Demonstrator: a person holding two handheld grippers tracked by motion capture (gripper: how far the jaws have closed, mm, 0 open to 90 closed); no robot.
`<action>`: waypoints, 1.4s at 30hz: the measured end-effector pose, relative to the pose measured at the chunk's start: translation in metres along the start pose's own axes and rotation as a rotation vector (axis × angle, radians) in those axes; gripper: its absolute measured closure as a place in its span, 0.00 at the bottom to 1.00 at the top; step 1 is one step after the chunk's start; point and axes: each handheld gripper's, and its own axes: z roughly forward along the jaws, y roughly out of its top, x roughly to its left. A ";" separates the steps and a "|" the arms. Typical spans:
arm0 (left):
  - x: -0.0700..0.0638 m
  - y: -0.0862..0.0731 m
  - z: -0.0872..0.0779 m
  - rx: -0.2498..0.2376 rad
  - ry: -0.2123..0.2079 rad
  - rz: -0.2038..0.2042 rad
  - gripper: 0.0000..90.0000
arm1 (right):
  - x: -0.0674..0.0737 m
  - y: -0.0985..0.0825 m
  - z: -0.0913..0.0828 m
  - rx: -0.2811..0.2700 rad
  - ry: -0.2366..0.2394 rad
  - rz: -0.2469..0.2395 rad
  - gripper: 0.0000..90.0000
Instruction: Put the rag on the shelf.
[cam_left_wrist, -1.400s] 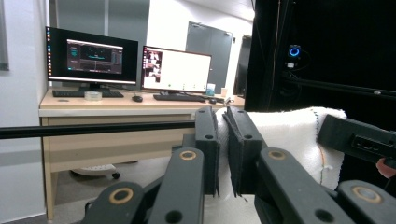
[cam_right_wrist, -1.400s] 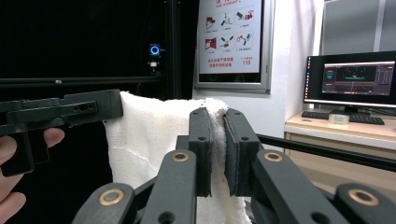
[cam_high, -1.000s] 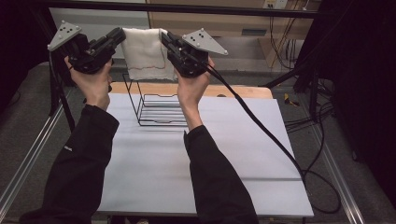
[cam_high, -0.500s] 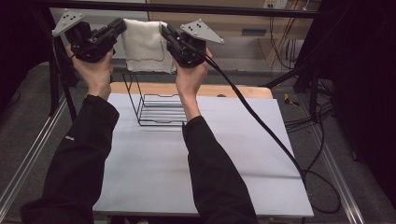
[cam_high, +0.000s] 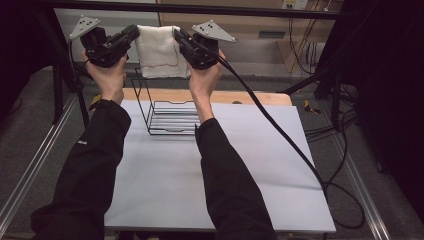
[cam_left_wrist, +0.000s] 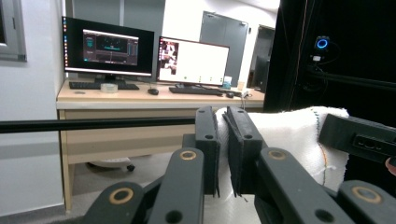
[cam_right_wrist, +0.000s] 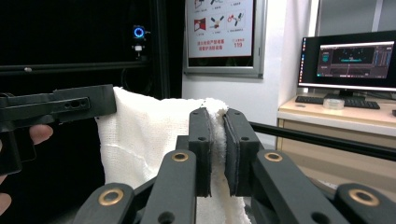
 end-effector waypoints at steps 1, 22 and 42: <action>0.001 -0.002 0.000 0.004 0.001 -0.003 0.92 | 0.000 -0.002 0.001 0.009 0.001 0.000 0.92; 0.000 -0.027 0.000 0.067 -0.008 0.013 0.92 | -0.001 -0.025 -0.004 0.080 -0.003 -0.007 0.91; -0.004 -0.043 -0.019 0.083 -0.043 0.025 0.92 | 0.003 -0.042 -0.019 0.100 0.013 -0.006 0.90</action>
